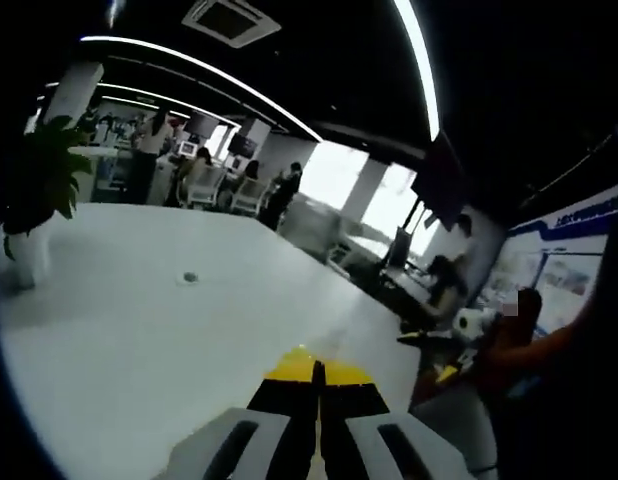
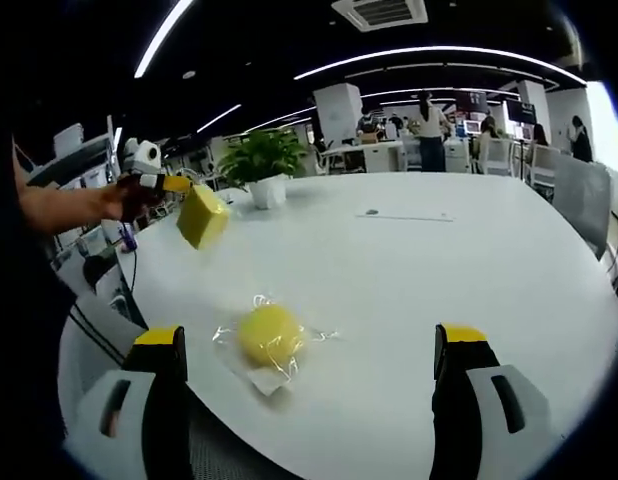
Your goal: Compare the silicone blocks by pressing each to a similar depth, holding the contact briefly, and releasing to observe deformation and rebound differences across the visible hardness samples.
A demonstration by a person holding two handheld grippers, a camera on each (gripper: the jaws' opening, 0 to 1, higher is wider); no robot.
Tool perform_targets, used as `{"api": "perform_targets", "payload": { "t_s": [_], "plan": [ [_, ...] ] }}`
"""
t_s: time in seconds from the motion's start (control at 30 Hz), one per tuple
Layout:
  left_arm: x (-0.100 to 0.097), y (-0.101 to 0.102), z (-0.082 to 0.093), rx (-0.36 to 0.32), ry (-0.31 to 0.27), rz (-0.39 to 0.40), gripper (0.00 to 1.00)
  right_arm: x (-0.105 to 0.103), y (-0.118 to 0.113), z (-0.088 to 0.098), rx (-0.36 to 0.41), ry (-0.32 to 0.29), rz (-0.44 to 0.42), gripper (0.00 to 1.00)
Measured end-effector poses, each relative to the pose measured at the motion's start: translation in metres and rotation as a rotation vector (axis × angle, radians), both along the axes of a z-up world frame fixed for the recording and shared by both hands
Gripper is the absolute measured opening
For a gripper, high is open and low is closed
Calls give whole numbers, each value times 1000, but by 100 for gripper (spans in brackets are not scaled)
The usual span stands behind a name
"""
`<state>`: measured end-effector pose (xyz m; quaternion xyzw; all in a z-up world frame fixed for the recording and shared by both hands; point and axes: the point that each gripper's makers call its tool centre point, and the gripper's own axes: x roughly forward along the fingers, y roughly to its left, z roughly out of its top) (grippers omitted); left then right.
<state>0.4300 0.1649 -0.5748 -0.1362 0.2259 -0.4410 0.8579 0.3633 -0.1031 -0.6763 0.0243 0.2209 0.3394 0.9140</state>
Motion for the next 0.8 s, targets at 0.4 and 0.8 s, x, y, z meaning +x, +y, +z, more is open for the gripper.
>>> {"api": "perform_targets", "payload": {
  "t_s": [0.4,0.8],
  "plan": [
    [-10,-6,30,5,-68,-48,0,11,17,19,44,-68,45,96],
    [-20,-15,39,-25,-86,-70,0,7,26,28,61,-83,119,96]
  ]
}}
